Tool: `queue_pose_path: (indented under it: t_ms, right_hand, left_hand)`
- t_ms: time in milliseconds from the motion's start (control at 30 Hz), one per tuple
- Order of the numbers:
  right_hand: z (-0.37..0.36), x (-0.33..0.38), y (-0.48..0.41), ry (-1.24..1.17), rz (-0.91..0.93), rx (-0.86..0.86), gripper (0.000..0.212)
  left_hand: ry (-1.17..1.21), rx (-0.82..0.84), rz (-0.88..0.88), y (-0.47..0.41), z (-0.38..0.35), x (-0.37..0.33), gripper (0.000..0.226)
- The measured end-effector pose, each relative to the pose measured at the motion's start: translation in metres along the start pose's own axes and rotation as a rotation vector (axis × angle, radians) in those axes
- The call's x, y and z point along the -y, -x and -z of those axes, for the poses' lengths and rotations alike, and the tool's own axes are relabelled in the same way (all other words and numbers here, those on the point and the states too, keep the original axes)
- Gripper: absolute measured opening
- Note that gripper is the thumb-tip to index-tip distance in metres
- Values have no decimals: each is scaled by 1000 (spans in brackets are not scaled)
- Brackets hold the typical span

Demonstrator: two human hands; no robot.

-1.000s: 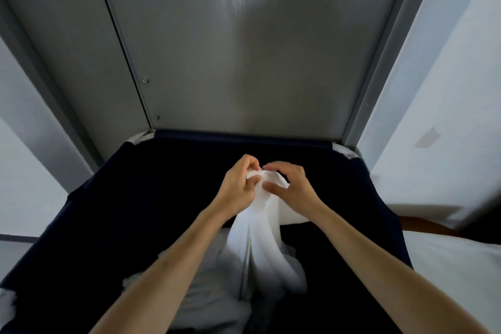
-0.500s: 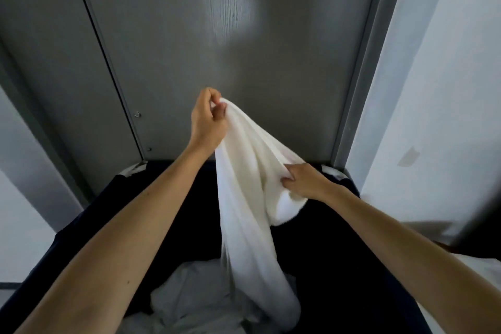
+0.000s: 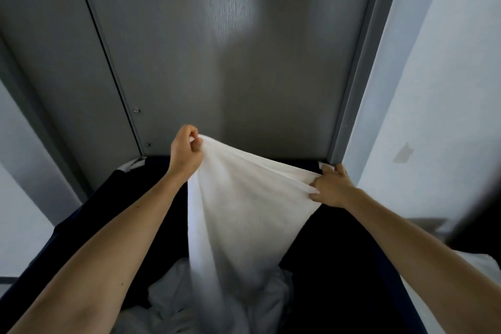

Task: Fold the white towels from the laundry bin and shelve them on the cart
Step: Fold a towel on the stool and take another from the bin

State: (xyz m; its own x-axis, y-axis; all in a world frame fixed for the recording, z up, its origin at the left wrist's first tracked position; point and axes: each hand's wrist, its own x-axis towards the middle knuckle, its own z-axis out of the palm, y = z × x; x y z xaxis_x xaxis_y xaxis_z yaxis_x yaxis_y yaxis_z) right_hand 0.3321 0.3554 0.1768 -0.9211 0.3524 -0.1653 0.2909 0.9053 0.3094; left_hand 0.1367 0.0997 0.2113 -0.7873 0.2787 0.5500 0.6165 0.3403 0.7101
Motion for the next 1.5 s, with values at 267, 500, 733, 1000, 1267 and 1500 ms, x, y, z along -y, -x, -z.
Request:
queue_pose_path:
  t_ms: [267,500,733,1000,1267,1500]
  right_hand:
    - [7,-3,1,270,168,-325,27]
    - [50,3,-22,-150,-121,-369,37]
    - [176,-23,-33,-686,-136,-747,27]
    - [162,-26,-21,-736,-141,-644,16]
    - [192,-30,-12,-647,-266,-569,19]
    - [197,-15,4,-1528,-441,-682,10]
  left_hand:
    - [-468,400,-158,3,27,42,61]
    - [-683,302,-47,-22,49,29,31]
    - [-665,-65,52,-96,89,-36,28]
    - [-992,132,-59,-82,95,-40,30]
    - [-102,139,515,-112,95,-74,31]
    - [-97,34,248,-95,95,-71,29]
